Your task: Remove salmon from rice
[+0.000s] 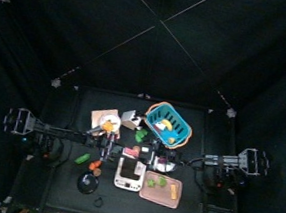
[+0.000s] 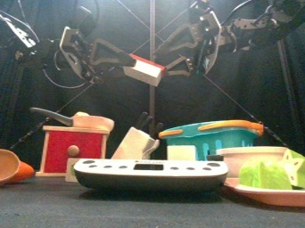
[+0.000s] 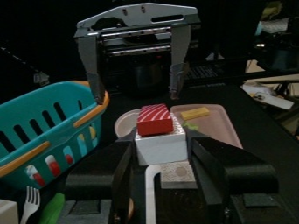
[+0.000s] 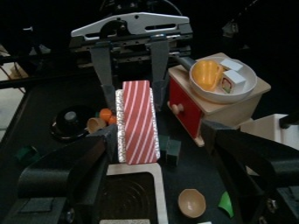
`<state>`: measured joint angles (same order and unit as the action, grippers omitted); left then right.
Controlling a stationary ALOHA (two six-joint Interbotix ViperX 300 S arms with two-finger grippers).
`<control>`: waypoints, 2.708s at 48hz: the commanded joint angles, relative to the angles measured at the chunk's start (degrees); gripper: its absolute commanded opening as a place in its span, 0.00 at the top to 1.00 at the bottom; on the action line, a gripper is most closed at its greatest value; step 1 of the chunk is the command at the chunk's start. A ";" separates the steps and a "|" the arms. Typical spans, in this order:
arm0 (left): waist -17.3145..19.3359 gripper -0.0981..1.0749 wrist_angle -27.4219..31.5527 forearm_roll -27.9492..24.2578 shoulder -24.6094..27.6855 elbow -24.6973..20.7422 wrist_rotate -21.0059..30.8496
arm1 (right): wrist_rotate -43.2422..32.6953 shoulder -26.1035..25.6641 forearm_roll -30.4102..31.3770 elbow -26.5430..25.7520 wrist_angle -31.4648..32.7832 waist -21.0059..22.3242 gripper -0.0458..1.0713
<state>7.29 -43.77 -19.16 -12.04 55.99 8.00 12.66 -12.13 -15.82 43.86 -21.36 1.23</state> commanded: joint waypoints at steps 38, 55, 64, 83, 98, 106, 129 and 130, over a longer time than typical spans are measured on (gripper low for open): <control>-0.09 0.45 -0.70 0.09 -0.88 -0.62 -0.09 | 0.00 2.20 0.62 -3.69 -0.53 0.35 0.03; -0.09 0.45 -0.70 0.00 -0.79 -0.35 -0.09 | 0.00 2.20 0.79 -3.78 -0.53 0.44 0.11; -0.09 0.45 -0.70 0.09 -0.79 -0.44 -0.09 | 0.00 2.37 0.70 -3.78 -0.53 0.44 0.21; -0.09 0.45 -0.70 -2.20 -0.88 -0.62 -1.49 | 0.00 4.31 0.62 -5.62 0.97 0.44 0.27; -0.09 0.45 -0.70 -0.97 -0.88 -0.44 -5.01 | -0.09 5.27 0.09 -6.68 3.87 0.44 0.35; -0.09 0.45 -0.79 -0.62 -0.79 0.00 -5.01 | -0.09 4.83 -0.97 -6.15 3.87 0.44 0.45; 0.35 0.45 -0.79 -0.62 -0.79 1.14 -5.01 | -0.09 1.85 -2.99 -3.60 1.76 0.97 0.50; 0.35 0.45 -0.79 -0.53 -0.88 1.14 -5.01 | -0.09 1.67 -2.99 -3.52 1.85 0.97 0.50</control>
<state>7.56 -44.12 -19.69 -12.04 57.48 2.90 12.48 -7.73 -18.63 40.61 -19.25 1.67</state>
